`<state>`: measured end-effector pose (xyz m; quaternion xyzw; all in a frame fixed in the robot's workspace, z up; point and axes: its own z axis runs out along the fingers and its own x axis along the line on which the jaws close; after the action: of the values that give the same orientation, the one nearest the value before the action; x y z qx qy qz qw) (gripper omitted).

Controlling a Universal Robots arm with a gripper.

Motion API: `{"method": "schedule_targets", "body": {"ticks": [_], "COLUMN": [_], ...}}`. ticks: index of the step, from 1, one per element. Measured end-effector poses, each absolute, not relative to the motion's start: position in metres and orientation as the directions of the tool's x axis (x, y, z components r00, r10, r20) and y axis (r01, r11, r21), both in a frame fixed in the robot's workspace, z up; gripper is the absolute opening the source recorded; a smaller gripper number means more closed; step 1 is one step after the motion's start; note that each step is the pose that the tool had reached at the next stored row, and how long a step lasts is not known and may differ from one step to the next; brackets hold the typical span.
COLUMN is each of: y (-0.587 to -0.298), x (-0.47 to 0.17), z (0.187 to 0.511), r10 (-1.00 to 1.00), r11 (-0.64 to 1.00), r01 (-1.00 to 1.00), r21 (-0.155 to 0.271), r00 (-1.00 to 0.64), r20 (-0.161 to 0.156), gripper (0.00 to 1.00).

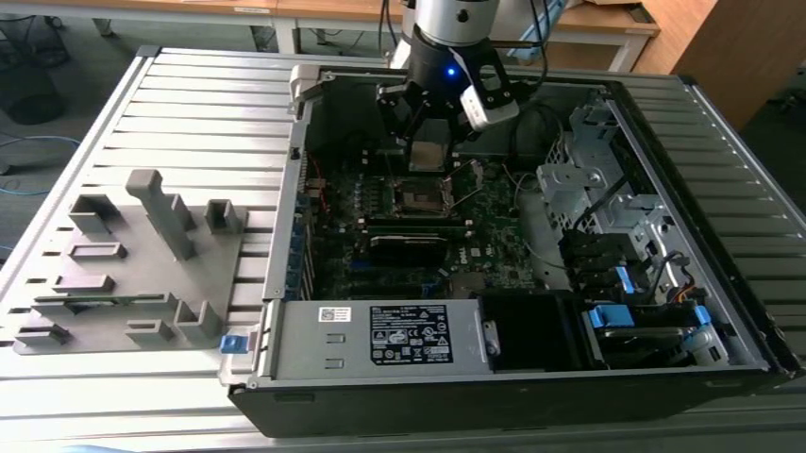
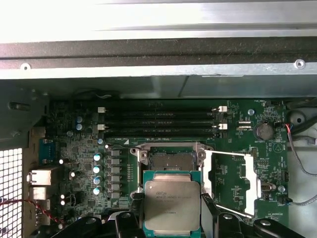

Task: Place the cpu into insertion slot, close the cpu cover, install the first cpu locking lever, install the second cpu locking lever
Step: 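Place the cpu into insertion slot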

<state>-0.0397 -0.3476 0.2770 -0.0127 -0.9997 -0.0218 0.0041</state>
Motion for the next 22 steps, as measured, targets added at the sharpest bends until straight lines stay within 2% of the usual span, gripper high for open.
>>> {"method": "schedule_targets", "body": {"ticks": [22], "y": [-0.348], "x": [-0.041], "z": [0.258], "r10": [0.025], "r11": [0.999], "r01": [0.026], "r21": [0.04], "r00": [-1.0], "r20": [0.009], "gripper": [0.54]}}
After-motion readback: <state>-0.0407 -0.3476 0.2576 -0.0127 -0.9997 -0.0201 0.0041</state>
